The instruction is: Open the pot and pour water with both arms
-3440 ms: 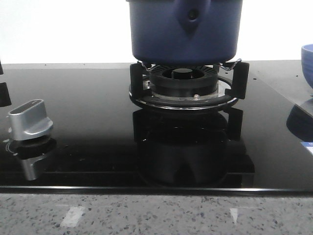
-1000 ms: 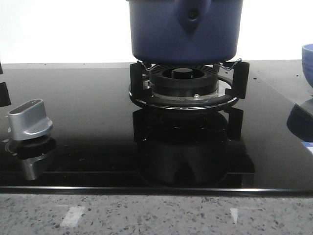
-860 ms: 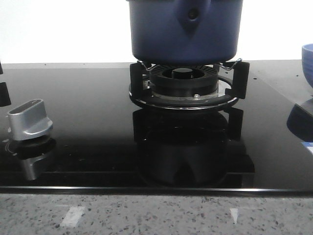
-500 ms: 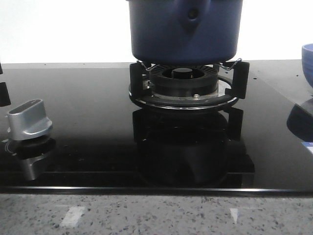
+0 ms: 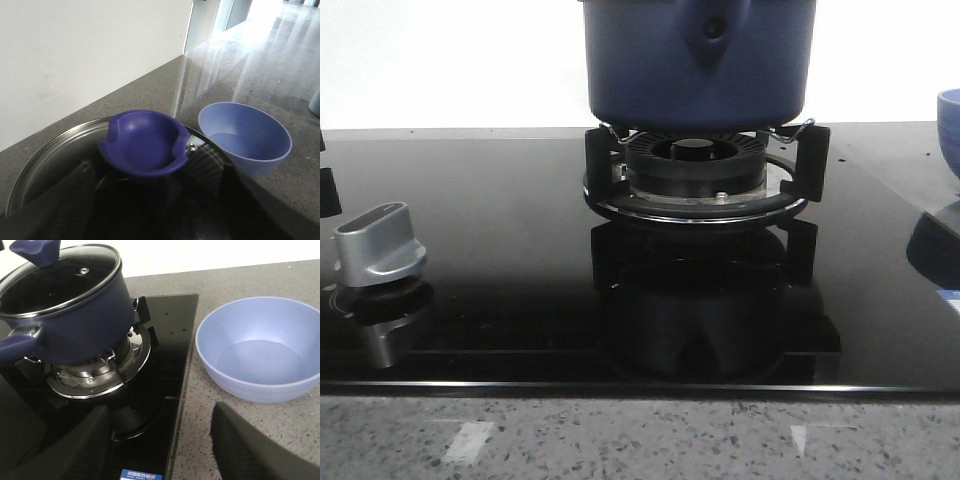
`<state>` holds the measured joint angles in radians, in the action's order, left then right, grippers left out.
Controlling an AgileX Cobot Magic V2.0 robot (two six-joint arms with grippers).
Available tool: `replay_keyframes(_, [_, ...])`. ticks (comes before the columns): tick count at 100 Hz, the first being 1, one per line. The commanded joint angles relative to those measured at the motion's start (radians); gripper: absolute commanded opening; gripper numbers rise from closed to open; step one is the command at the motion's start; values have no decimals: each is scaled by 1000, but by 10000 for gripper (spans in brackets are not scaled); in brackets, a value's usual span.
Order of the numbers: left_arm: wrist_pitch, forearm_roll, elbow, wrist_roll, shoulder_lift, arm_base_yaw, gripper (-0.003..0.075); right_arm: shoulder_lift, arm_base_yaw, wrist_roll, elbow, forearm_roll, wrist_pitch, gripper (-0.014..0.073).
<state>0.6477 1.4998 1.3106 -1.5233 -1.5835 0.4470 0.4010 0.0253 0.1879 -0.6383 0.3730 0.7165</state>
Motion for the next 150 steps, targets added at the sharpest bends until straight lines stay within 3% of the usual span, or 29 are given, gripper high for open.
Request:
replay_keyframes(1, [30,59,66,-3,14,8,463,16,-1,10,-36,8,-51,402])
replay_keyframes(77, [9,66,142,-100,-98,65,455,16,-1,10,-36,8,-45,402])
replay_keyframes(111, [10,87,144,-100,-98,65,251,16,-1,10,-36,8,-45,402])
replay_keyframes(150, [16,95,144,-100,-36,15,242,16,-1,10,-36,-24,-18,402])
